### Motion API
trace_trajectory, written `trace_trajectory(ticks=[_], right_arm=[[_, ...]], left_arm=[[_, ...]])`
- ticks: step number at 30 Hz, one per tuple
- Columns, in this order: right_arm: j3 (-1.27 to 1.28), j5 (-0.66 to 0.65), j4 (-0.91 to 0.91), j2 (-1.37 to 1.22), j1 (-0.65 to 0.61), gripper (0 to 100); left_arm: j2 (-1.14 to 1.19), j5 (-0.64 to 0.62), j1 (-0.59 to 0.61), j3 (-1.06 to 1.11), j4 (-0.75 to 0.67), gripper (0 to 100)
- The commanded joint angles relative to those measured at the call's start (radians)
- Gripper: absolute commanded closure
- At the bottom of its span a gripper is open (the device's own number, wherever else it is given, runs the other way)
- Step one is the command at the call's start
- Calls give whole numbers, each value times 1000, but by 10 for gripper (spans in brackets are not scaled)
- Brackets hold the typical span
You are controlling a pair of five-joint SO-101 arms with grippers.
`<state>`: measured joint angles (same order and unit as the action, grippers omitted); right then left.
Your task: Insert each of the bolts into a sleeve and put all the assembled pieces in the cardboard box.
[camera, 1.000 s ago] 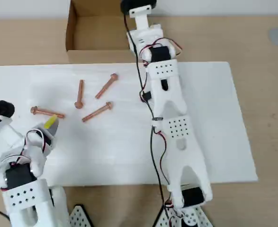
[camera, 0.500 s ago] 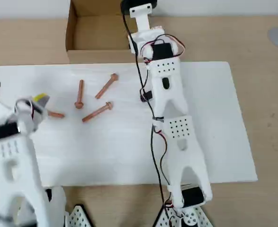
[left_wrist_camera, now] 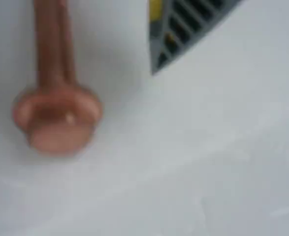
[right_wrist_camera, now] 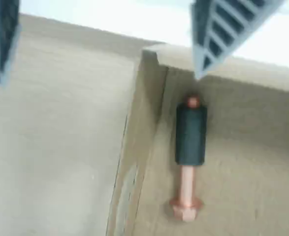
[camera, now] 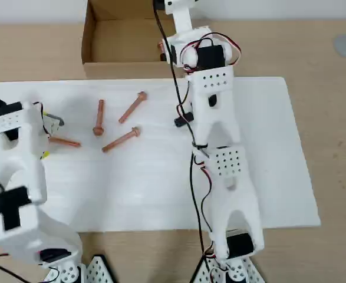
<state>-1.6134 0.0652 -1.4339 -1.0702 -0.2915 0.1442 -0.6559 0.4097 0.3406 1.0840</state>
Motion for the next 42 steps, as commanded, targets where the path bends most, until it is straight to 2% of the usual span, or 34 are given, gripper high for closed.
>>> trace_trajectory(ticks=[1,9,15,27,32,36,42], right_arm=[[-53,-5,-8,114,5,712],[-53,-5,-25,111,-16,712],[-53,-5,-43,114,-22,712],[-54,-5,-80,117,-22,713],[-54,-5,-120,117,-21,713],[-54,-5,-123,142,-19,713],[-54,-5,-123,177,-16,713]], left_arm=[[70,-14,-3,-98,-2,683],[220,-48,-64,-212,-2,683],[272,-49,-68,-249,3,691],[283,-44,-74,-261,8,984],[280,-43,-75,-255,9,992],[275,-43,-75,-282,71,992],[275,26,-69,-445,264,992]])
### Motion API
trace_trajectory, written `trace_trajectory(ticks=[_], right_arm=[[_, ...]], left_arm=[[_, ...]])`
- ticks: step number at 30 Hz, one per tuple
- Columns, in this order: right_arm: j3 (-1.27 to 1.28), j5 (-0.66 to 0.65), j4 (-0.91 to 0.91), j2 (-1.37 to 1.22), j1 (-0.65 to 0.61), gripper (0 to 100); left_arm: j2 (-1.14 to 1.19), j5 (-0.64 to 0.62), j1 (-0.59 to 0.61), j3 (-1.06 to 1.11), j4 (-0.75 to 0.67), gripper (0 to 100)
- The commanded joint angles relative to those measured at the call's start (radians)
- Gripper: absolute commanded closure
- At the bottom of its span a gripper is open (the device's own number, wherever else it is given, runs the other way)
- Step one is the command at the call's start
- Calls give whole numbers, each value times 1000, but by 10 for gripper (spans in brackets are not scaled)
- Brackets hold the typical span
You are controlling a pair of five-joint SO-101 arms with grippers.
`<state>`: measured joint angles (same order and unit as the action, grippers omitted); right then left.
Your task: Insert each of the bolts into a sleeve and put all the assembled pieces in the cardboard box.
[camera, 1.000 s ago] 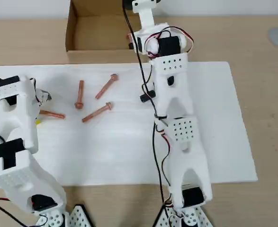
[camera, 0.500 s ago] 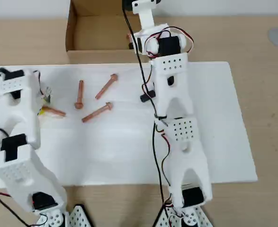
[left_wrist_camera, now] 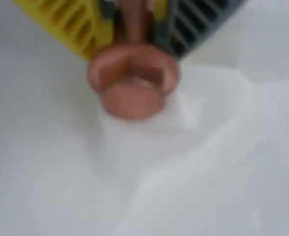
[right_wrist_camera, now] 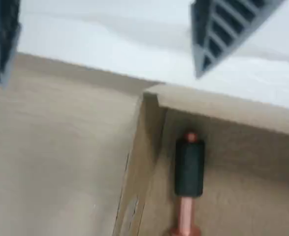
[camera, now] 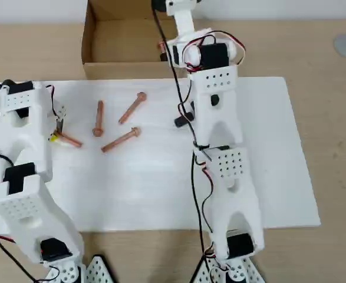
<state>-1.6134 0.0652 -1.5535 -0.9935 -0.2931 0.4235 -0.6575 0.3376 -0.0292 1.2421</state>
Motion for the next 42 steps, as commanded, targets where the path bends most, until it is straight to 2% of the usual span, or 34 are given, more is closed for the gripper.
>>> trace_trajectory(ticks=[1,9,14,20,24,28,31,36,42], right_arm=[[-54,-5,-3,101,-15,713],[-54,-5,-66,102,-13,713],[-54,-5,-86,102,18,713],[-54,-5,-141,104,33,713],[-53,-2,-236,183,1,713],[-45,124,-236,308,-7,713],[27,163,-236,389,-12,713],[358,167,-236,545,-21,713],[809,161,-235,723,-18,711]], left_arm=[[-4,40,5,-112,141,992],[-5,146,46,-434,388,991],[-5,150,161,-623,470,991],[-31,282,222,-698,512,992],[-177,394,206,-634,512,991],[-449,465,143,-551,511,991],[-657,488,89,-474,508,991],[-888,491,71,-259,416,991],[-1141,638,64,44,282,991]])
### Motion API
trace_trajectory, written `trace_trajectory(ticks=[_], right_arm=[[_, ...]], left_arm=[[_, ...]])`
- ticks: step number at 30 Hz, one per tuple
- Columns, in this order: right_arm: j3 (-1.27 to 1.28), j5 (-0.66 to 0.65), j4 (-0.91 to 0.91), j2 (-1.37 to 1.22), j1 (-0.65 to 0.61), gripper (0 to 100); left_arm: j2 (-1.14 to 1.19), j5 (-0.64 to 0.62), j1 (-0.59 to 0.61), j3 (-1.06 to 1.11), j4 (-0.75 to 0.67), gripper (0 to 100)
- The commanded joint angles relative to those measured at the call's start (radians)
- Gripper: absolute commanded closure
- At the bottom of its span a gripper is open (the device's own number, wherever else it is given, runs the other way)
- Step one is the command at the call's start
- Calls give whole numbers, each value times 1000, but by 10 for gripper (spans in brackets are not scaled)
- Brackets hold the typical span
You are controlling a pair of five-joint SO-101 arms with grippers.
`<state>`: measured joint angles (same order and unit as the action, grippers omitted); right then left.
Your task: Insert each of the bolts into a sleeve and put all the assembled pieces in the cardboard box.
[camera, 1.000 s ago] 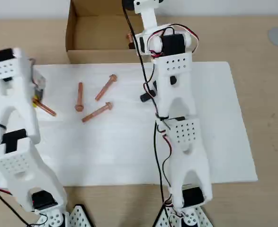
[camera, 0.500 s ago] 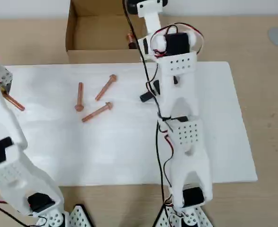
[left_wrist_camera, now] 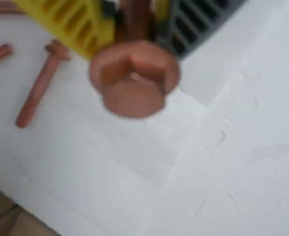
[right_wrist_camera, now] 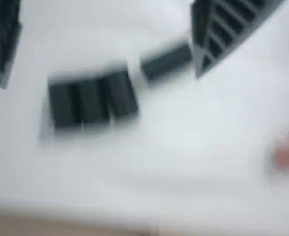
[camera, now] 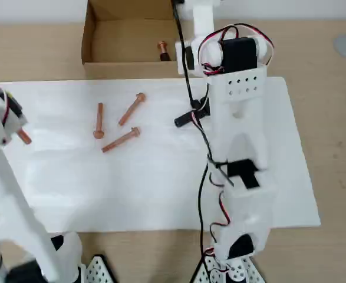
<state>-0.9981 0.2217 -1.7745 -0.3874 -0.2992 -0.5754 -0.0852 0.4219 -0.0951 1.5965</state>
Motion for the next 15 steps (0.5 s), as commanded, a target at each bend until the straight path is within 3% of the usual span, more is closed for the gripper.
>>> trace_trajectory(ticks=[1,7,12,15], right_arm=[[257,2,-12,127,-10,710],[509,-35,60,127,-8,712],[595,-75,157,110,-12,713],[599,-29,175,62,-13,713]], left_arm=[[-194,103,-21,158,-98,991],[-498,239,-23,408,-207,991],[-674,293,-23,578,-252,992],[-746,338,-23,652,-252,992]])
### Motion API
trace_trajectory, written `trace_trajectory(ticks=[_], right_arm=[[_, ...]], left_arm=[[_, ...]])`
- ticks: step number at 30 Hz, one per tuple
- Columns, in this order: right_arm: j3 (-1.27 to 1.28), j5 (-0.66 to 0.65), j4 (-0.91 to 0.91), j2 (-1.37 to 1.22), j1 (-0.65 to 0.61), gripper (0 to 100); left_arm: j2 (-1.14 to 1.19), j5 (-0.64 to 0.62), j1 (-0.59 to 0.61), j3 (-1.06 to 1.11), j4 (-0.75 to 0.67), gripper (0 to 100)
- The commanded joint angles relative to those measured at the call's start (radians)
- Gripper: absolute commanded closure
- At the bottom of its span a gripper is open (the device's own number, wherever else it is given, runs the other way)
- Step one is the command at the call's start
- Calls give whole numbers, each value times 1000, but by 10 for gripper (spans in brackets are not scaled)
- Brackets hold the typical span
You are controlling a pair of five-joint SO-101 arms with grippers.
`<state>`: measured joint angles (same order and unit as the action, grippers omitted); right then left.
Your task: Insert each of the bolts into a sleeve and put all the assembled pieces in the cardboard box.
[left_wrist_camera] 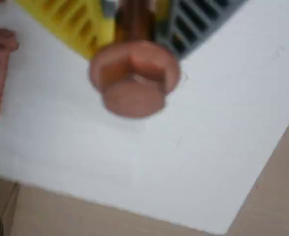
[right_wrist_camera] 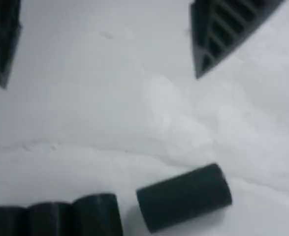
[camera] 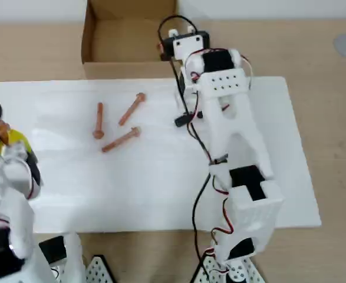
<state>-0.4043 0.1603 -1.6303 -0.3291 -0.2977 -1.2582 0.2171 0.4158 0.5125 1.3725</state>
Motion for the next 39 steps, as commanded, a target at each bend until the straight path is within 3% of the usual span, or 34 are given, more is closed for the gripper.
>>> trace_trajectory(ticks=[1,10,19,27,39], right_arm=[[5,77,38,-15,-15,713],[5,430,144,-159,-71,713],[5,669,382,-216,-137,713],[5,822,404,-226,-105,713],[15,936,368,-228,-91,713]], left_arm=[[-84,51,-17,64,-28,992],[-199,83,-17,152,-26,992],[-266,84,-15,224,-26,992],[-282,84,-14,239,-28,991],[-280,84,-15,238,-28,991]])
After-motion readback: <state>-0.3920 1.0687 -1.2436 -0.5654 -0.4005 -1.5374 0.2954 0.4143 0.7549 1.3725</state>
